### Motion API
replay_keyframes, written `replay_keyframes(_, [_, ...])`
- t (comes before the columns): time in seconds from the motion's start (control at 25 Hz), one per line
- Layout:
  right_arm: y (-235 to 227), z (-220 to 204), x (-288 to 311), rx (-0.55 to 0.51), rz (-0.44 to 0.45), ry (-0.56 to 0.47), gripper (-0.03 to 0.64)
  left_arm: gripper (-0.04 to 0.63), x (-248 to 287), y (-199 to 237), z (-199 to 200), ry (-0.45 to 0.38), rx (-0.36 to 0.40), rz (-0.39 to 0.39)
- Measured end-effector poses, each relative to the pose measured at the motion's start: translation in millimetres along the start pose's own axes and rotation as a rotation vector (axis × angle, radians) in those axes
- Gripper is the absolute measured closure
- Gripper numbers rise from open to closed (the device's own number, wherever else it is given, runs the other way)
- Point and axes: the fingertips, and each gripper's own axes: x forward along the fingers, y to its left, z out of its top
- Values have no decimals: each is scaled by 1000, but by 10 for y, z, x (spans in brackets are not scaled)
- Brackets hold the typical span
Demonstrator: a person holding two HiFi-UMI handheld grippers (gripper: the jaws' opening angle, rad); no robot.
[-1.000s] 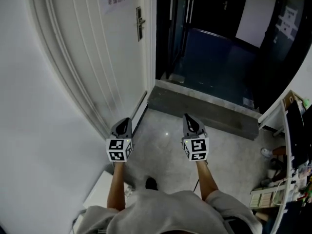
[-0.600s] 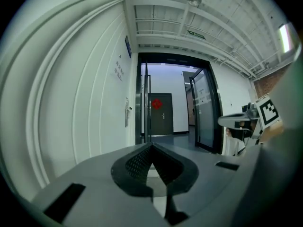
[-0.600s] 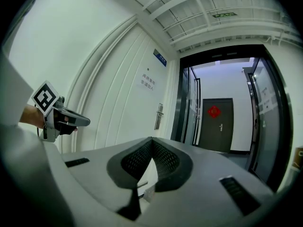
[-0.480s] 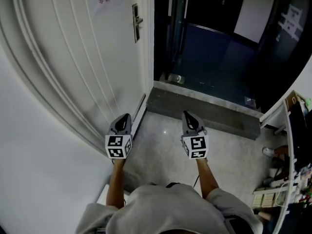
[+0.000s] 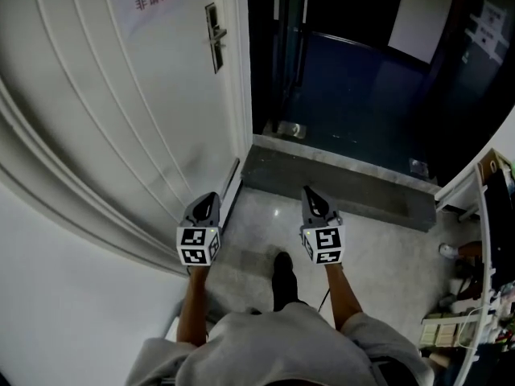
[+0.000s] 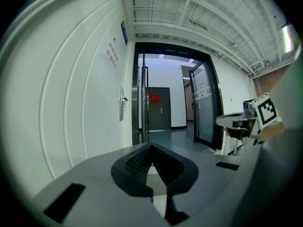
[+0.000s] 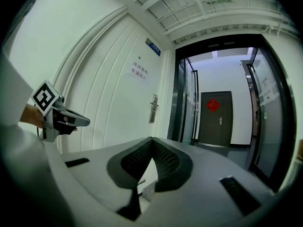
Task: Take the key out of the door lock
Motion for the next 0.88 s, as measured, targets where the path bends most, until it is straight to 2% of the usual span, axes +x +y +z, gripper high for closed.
replay_keyframes(0.24, [-504,-94,580,10,18,-13,594,578,726,19,122,2,-5,28])
replay_keyframes(0.64, [-1541,50,1825,3,60,-40,594,579,2279,38,719,-16,12,53])
replay_keyframes(0.88, [-1955,-19,2421,6,83,-35,594,578,2970,117,811,-7,15,72])
